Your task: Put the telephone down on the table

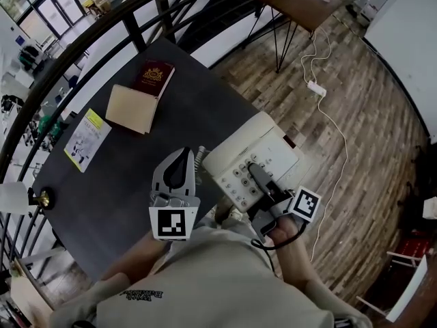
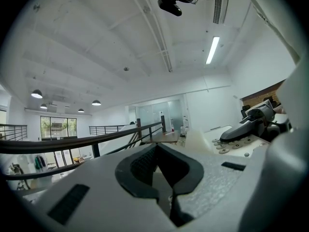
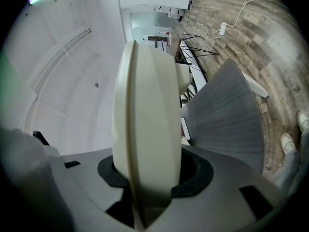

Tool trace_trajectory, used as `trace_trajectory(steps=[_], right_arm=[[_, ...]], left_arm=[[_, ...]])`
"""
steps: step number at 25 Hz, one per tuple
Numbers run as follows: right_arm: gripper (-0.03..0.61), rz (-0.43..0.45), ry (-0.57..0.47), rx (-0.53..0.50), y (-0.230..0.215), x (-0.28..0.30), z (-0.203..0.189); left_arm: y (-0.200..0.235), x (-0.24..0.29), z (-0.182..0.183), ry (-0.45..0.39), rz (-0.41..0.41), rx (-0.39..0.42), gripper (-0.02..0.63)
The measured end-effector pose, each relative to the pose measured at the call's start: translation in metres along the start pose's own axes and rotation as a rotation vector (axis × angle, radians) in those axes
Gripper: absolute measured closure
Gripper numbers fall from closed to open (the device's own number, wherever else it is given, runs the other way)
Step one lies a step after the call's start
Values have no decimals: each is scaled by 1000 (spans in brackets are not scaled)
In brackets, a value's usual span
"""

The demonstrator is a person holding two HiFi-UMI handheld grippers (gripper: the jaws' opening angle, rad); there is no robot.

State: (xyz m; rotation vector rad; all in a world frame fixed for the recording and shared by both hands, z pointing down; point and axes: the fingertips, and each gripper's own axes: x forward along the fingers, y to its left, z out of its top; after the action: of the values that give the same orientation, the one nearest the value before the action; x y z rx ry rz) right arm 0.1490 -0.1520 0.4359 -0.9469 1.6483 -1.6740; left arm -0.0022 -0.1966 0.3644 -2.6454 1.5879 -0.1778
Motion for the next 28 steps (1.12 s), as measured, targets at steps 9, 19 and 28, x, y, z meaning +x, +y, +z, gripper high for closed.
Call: trace_trajectory(steps=[9, 19, 28], right_arm=[[388, -62, 16, 26, -25, 16, 10], [388, -160, 50, 11, -75, 73, 38], [388, -204, 77, -8, -124, 131, 63]], left_arm=[[7, 17, -25, 72, 34, -38, 611], [6, 57, -73, 126, 31, -67, 611], [9, 101, -129, 144, 16, -67, 611]])
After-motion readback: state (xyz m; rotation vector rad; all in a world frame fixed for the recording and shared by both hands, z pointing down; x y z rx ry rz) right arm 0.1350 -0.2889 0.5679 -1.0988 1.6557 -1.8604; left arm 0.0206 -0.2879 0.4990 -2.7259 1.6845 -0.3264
